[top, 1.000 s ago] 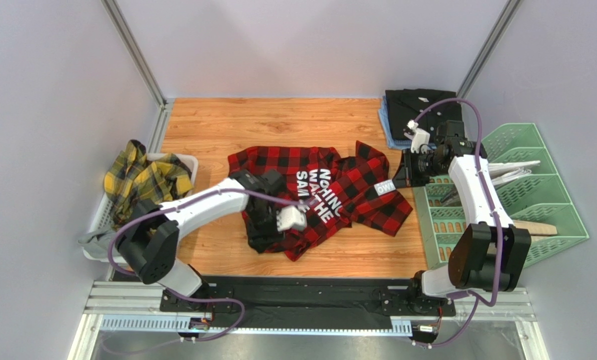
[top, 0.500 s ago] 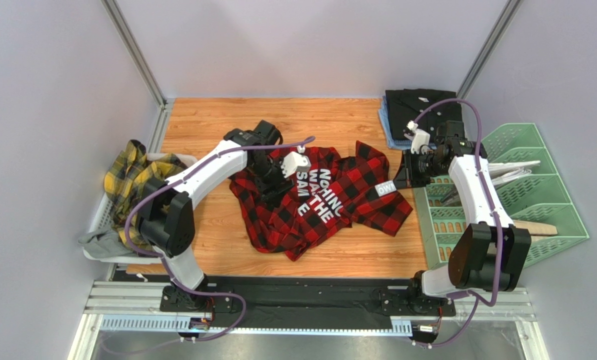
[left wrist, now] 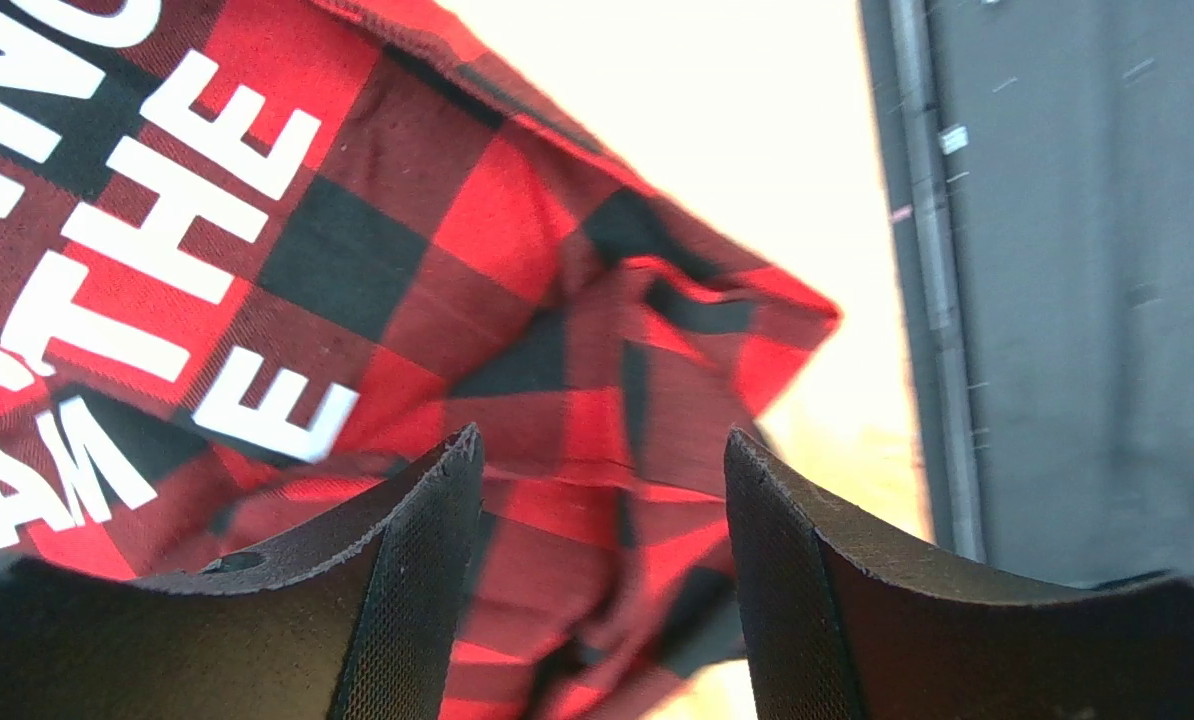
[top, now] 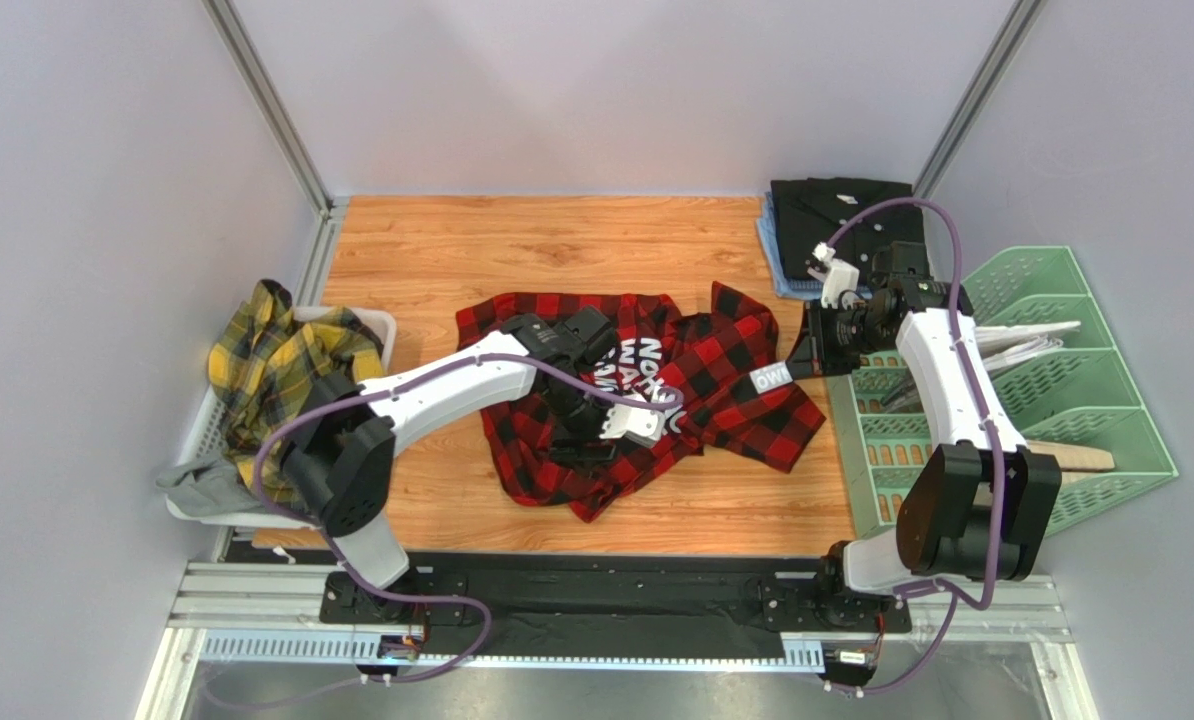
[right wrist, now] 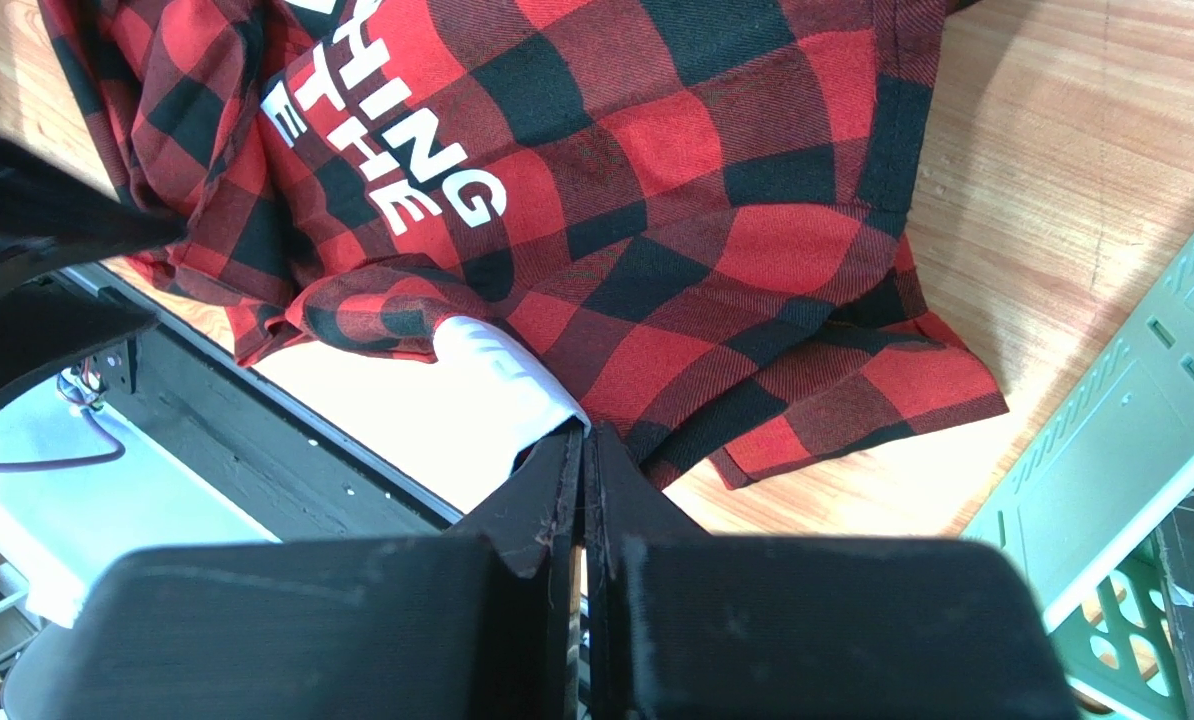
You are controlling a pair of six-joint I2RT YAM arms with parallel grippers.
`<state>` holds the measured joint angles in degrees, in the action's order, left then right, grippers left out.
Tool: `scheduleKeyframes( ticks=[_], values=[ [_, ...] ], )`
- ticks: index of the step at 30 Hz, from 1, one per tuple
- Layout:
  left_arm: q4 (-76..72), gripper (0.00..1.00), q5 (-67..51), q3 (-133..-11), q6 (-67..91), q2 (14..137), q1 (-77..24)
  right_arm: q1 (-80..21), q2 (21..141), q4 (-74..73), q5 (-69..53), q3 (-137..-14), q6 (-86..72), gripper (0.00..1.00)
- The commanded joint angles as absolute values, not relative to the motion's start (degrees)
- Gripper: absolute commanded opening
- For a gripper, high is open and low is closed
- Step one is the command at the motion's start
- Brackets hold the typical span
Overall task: Fold and stack the long sleeve shirts
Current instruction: Flatten the shirt out
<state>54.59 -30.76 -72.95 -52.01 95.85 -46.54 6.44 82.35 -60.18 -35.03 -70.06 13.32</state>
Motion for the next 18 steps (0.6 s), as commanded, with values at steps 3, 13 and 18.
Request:
scheduleKeyframes(
  ticks=[3, 13, 18],
  values=[
    [54.6, 0.66, -28.6, -76.0, -62.0, 101.3, -48.8, 6.6, 81.3, -59.8, -35.7, -71.4, 13.0, 0.0],
    [59.1, 0.63, -26.6, -78.3, -62.8, 106.6, -51.0, 6.6, 81.3, -59.9, -35.2, -71.0, 13.3, 0.0],
    [62.1, 0.46, -23.7, -78.2, -64.0, 107.8, -51.0, 6.6, 81.5, -59.9, -35.1, -71.0, 13.3, 0.0]
  ],
)
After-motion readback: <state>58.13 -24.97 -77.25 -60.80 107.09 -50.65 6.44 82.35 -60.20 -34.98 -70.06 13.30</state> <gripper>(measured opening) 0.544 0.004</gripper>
